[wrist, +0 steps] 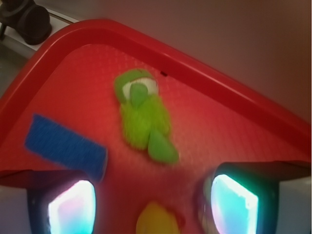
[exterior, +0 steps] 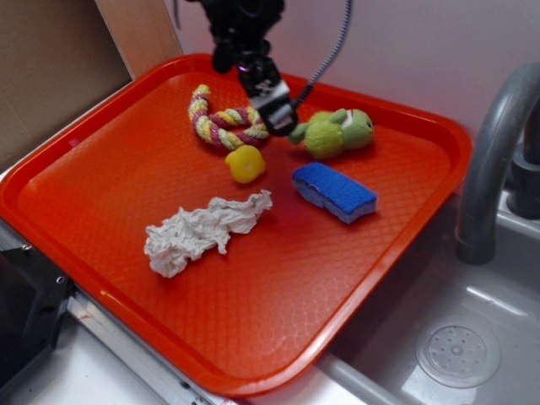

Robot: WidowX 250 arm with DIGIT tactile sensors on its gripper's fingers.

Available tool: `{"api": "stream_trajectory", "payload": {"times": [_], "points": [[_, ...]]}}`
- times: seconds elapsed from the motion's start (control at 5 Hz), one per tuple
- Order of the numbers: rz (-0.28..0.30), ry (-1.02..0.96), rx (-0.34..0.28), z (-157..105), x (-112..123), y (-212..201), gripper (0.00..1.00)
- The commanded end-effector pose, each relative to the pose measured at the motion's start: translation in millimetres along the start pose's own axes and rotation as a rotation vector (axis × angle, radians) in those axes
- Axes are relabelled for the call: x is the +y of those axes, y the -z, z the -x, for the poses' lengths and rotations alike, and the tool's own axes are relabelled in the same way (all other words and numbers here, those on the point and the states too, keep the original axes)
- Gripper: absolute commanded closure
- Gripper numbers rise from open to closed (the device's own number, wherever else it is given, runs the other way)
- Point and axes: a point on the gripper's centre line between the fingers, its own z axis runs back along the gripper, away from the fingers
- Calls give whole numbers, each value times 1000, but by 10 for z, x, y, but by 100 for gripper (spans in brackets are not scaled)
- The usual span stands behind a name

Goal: Grab the green animal.

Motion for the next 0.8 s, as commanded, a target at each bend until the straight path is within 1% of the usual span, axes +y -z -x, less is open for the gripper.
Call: {"api": "stream_trajectory", "payload": {"times": [0.0,0.2,0.4,0.6], "points": [[3,59,10,-346,-119,274,0],[-7,73,58,-360,-195,426,0],[-24,82,95,-302,-486,506,0],[-48,75,102,-258,-626,499,100]]}}
